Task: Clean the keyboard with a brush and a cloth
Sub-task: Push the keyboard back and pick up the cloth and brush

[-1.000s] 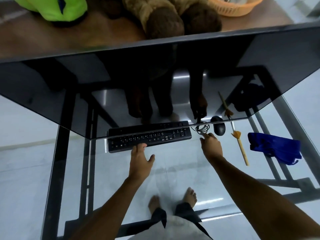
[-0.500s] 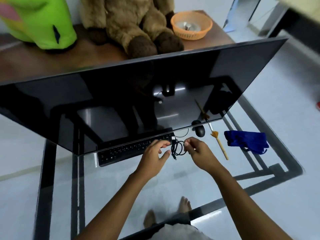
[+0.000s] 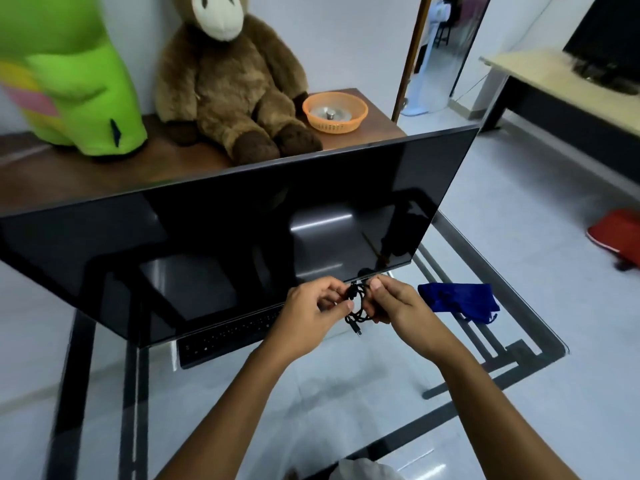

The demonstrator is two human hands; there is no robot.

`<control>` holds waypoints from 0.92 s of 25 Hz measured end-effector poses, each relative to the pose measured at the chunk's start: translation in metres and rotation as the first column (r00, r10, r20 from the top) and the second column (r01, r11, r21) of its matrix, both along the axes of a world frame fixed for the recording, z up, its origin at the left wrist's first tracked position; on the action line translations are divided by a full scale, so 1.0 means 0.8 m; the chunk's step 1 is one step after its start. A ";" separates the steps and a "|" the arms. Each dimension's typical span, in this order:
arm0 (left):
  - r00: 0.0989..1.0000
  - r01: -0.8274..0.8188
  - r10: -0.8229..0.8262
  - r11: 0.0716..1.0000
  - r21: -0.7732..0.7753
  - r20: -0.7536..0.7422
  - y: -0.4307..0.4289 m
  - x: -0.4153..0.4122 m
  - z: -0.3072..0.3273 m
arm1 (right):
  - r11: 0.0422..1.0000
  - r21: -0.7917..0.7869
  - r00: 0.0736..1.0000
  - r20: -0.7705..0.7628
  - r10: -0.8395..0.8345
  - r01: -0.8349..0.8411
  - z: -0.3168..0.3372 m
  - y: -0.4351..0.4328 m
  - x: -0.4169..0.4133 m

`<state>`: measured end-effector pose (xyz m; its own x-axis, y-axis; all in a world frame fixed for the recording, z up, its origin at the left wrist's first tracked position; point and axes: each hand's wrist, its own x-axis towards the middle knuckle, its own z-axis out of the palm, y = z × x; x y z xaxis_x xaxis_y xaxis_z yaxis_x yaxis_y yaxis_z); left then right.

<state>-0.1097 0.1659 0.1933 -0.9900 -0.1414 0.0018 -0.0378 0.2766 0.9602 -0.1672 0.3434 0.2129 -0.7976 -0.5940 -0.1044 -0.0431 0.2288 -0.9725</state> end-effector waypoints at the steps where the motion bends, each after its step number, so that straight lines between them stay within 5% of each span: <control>1: 1.000 -0.004 0.004 1.000 0.024 0.028 0.006 -0.004 0.005 | 1.000 -0.017 1.000 0.017 -0.014 0.014 0.001 0.002 -0.003; 5: 0.984 0.045 -0.091 0.959 0.280 0.154 0.035 -0.018 0.019 | 0.982 -0.145 0.979 0.179 -0.095 0.121 0.006 0.022 -0.019; 12: 0.992 0.014 -0.054 0.947 0.320 0.117 0.091 -0.037 0.009 | 0.980 -0.177 0.975 0.213 -0.055 0.094 0.007 0.085 -0.048; 23: 0.990 -0.098 0.098 0.995 -0.007 0.102 0.130 -0.050 -0.049 | 0.977 -0.020 0.952 0.231 -0.201 0.212 -0.069 0.129 -0.058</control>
